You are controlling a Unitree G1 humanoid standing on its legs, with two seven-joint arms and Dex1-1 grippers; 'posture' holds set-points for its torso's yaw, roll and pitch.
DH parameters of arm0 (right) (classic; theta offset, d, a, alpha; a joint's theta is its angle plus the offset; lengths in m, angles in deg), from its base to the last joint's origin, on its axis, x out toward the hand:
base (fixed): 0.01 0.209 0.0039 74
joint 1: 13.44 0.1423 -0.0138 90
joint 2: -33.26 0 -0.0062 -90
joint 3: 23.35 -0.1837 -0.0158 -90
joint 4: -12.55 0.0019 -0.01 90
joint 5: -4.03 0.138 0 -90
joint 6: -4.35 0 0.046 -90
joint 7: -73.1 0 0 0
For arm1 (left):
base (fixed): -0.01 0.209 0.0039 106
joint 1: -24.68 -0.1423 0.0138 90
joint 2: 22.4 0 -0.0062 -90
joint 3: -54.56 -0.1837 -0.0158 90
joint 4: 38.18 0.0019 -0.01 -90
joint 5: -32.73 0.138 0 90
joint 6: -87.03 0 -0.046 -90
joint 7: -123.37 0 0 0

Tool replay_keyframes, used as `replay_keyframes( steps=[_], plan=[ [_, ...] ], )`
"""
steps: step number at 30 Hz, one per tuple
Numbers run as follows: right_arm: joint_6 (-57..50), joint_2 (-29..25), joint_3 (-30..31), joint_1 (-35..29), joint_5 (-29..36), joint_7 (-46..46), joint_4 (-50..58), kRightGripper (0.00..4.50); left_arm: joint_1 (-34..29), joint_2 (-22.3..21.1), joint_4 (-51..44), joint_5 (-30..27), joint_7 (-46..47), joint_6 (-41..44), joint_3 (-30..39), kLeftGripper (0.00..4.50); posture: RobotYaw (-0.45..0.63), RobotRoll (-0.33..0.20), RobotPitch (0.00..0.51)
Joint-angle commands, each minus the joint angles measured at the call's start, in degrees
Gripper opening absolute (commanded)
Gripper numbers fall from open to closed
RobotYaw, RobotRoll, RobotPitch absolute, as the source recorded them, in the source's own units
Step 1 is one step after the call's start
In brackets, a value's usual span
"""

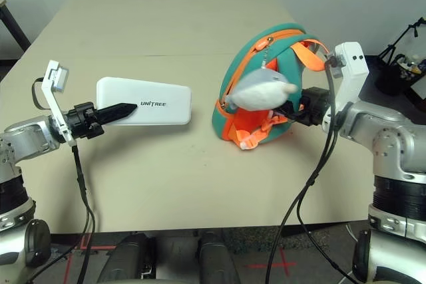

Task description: Put the pencil case into the backpack and zip it.

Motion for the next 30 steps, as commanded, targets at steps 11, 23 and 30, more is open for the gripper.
replay_keyframes(
  steps=[11, 23, 30],
  plan=[
    [4.4, -20.5, -19.4, -22.4, 58.0, -25.0, 11.2, 4.50, 11.2, -4.9, 19.6, 6.3, -10.7, -12.6, -10.6, 1.32, -0.23, 0.000, 0.061],
    [17.0, -20.9, -35.4, -47.5, 58.0, -24.0, 18.6, 4.50, 16.0, -3.5, 29.1, 10.2, -16.3, -18.1, -14.7, 1.30, -0.29, 0.000, 0.055],
    [20.9, -21.9, -29.9, -50.4, 58.0, -30.0, 21.1, 4.50, 15.1, -3.9, 27.8, 10.1, -15.3, -18.1, -12.9, 1.30, -0.23, 0.000, 0.064]
  ],
)
